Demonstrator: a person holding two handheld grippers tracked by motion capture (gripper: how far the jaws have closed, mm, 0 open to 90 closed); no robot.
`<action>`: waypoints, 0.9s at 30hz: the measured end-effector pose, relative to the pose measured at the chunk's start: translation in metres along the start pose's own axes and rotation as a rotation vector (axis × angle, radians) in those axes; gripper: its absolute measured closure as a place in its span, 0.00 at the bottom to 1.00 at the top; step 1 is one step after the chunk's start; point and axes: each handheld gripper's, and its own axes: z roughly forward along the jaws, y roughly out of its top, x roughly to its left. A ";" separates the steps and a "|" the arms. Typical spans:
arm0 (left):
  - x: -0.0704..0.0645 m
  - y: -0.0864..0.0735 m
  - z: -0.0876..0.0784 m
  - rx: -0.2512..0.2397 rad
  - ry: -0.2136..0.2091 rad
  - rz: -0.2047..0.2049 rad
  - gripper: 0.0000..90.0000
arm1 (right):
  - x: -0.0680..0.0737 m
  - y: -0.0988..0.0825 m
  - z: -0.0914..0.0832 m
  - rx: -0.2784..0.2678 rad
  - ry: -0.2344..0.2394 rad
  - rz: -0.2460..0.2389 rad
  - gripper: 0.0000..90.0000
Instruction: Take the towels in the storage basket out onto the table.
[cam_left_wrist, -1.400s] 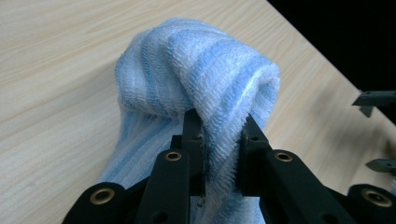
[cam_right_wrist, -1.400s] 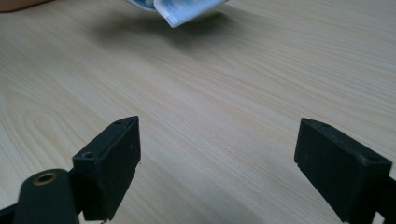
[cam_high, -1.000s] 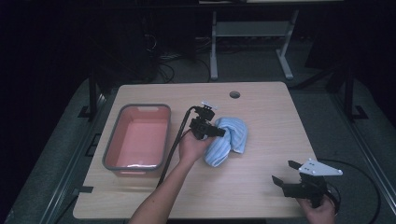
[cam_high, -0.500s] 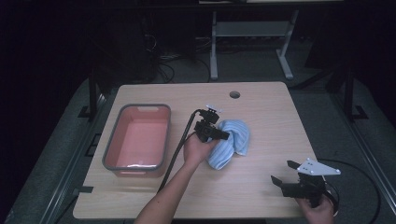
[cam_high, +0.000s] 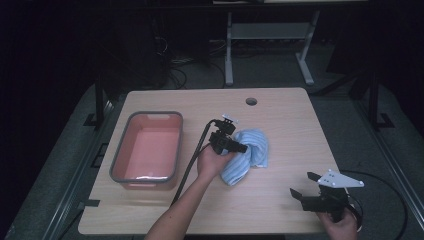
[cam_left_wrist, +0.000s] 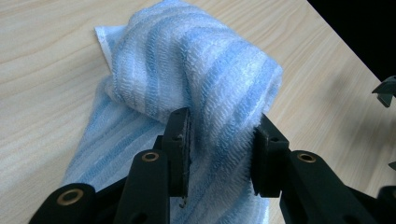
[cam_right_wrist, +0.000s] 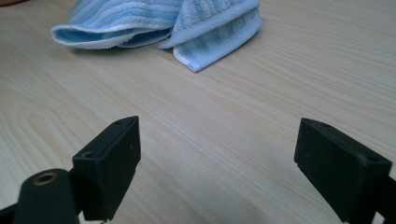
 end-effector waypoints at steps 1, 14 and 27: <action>0.000 0.000 0.000 -0.001 -0.001 -0.002 0.70 | 0.000 0.000 0.000 0.000 0.001 0.000 0.16; 0.000 -0.001 -0.012 -0.017 -0.003 0.006 0.60 | 0.001 0.001 0.001 0.002 -0.004 -0.008 0.16; 0.000 -0.005 -0.024 -0.048 -0.022 -0.001 0.55 | 0.004 0.002 0.003 0.010 -0.003 -0.013 0.16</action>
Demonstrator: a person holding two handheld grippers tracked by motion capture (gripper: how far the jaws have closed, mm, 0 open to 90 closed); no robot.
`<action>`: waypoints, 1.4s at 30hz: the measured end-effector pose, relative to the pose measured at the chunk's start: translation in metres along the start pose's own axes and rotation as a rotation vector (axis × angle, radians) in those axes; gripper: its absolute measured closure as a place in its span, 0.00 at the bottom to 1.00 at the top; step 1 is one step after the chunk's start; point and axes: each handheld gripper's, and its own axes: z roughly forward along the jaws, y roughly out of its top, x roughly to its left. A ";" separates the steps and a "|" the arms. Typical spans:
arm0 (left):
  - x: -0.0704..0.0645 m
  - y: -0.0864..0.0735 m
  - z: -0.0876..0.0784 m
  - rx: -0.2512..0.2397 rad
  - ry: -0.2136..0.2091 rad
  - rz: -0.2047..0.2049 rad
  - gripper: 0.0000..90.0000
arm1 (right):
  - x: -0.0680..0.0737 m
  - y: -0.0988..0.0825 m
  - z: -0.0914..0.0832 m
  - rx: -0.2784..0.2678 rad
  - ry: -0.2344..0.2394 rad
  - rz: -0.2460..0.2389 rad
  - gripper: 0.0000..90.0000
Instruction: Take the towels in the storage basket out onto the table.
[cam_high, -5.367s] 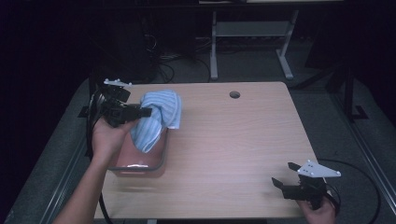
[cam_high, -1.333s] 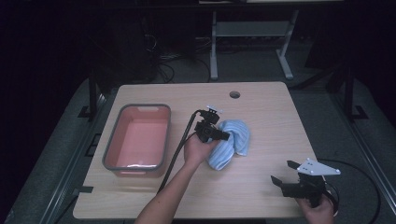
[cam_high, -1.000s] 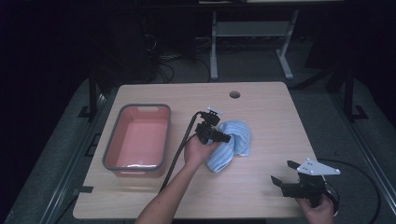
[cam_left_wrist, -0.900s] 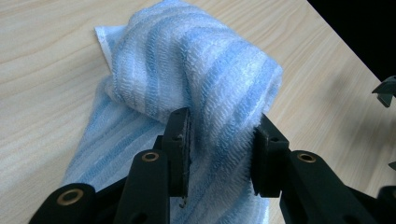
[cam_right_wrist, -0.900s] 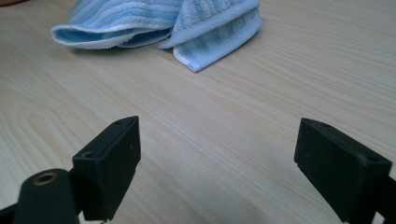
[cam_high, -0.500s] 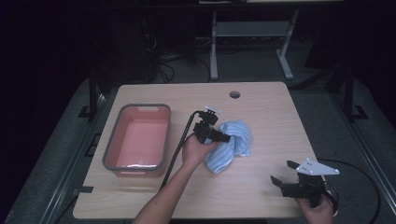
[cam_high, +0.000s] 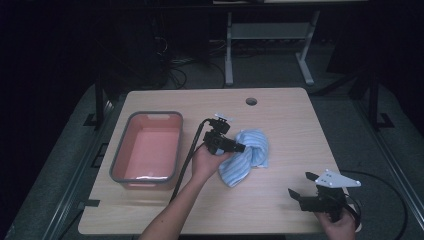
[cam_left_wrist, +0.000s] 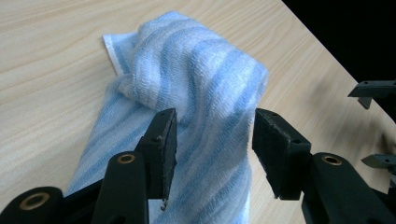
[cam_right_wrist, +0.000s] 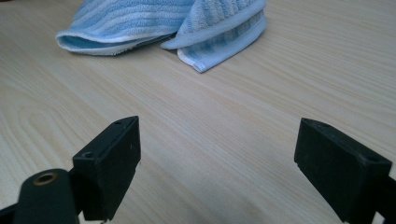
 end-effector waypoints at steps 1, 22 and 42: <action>0.000 0.000 -0.001 -0.002 0.000 0.001 0.55 | 0.000 0.000 0.000 0.000 0.000 -0.001 0.16; 0.001 -0.016 -0.018 -0.013 -0.001 0.013 0.51 | -0.002 -0.001 0.000 0.008 -0.008 -0.005 0.16; 0.001 -0.034 -0.027 -0.023 -0.019 0.008 0.46 | -0.001 -0.001 0.000 0.010 -0.012 -0.009 0.16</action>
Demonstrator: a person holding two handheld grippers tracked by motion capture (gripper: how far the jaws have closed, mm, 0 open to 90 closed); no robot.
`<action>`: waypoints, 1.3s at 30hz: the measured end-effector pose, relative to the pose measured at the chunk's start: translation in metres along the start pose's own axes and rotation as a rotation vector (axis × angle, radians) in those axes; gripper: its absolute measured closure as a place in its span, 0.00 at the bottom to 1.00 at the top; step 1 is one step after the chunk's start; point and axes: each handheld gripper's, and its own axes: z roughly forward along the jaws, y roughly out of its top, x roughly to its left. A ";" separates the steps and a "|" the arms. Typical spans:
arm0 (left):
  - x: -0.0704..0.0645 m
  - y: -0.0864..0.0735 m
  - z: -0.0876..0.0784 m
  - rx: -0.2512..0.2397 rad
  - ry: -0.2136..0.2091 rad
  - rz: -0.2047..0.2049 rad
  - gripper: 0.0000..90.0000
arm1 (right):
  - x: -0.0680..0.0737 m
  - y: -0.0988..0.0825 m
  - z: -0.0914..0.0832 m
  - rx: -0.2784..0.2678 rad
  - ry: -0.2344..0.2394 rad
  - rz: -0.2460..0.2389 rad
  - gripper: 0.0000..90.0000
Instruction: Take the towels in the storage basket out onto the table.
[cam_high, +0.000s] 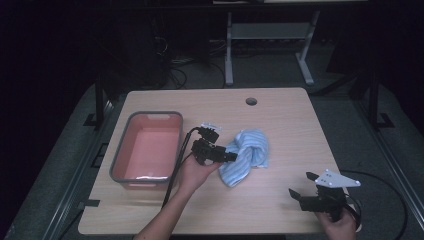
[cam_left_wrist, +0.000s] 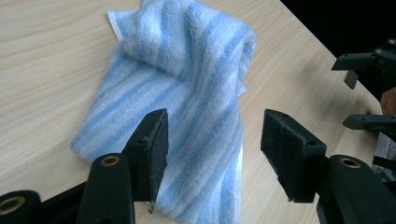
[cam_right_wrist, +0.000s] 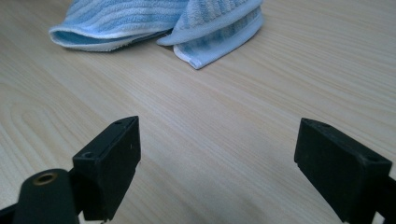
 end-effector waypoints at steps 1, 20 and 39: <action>0.000 -0.001 -0.001 0.000 0.001 0.004 0.46 | 0.000 0.000 0.000 0.000 -0.001 -0.001 0.16; 0.002 -0.021 -0.007 0.013 0.006 0.005 0.42 | 0.000 -0.001 0.001 0.010 -0.001 0.000 0.16; 0.002 -0.043 -0.014 0.015 0.006 0.007 0.39 | -0.001 -0.002 0.001 0.009 -0.007 0.004 0.16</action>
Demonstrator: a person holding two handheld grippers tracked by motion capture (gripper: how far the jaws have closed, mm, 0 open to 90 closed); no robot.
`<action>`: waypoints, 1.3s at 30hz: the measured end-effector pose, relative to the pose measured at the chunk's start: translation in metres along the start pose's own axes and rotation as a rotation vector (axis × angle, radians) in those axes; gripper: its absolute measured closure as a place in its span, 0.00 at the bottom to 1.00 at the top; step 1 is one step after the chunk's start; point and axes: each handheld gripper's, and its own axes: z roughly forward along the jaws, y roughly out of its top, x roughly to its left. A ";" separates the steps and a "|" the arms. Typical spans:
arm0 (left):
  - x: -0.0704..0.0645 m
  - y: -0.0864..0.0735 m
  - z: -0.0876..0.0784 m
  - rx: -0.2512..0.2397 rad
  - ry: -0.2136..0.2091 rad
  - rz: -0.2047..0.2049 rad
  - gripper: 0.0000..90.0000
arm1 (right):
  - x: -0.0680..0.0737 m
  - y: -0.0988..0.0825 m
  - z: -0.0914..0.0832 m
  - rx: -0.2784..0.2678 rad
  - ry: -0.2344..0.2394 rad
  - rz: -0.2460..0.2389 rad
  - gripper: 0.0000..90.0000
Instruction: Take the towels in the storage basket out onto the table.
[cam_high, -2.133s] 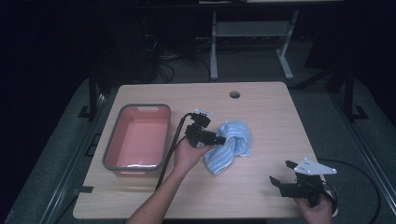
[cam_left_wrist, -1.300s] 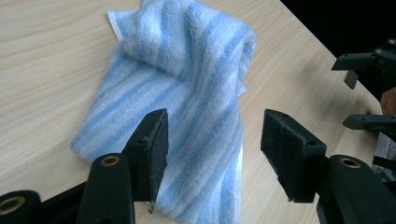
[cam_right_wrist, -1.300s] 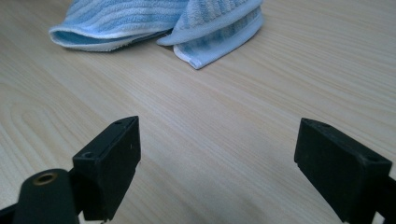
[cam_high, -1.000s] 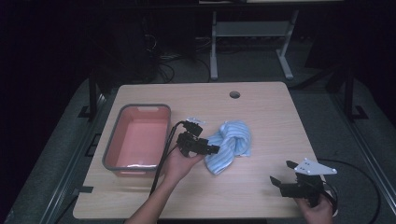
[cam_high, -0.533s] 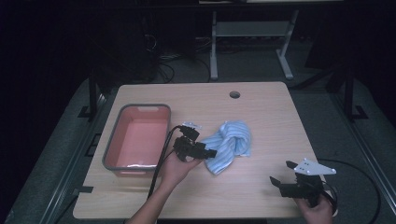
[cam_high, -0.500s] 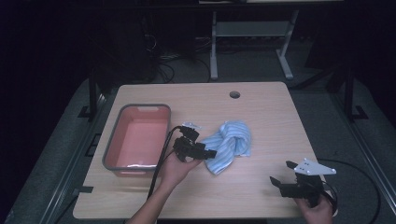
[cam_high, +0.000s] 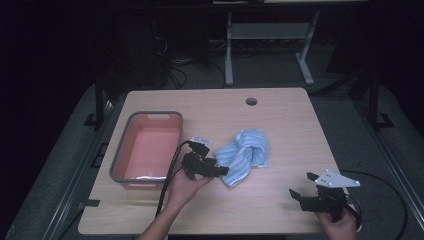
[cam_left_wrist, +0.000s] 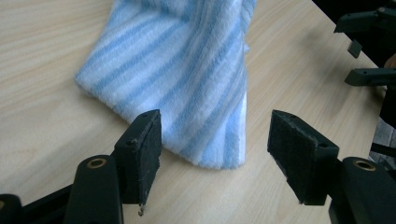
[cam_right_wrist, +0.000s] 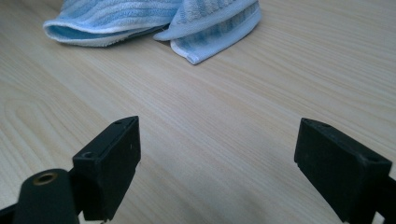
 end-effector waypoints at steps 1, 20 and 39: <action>0.000 -0.001 -0.001 0.001 -0.002 0.001 0.39 | 0.000 0.000 0.000 -0.001 0.001 0.001 0.16; -0.004 -0.025 -0.007 -0.005 -0.011 0.014 0.38 | 0.001 0.000 0.002 0.011 0.001 -0.006 0.16; -0.010 -0.048 -0.011 -0.001 -0.015 0.024 0.38 | 0.003 0.000 0.003 0.016 -0.002 -0.006 0.16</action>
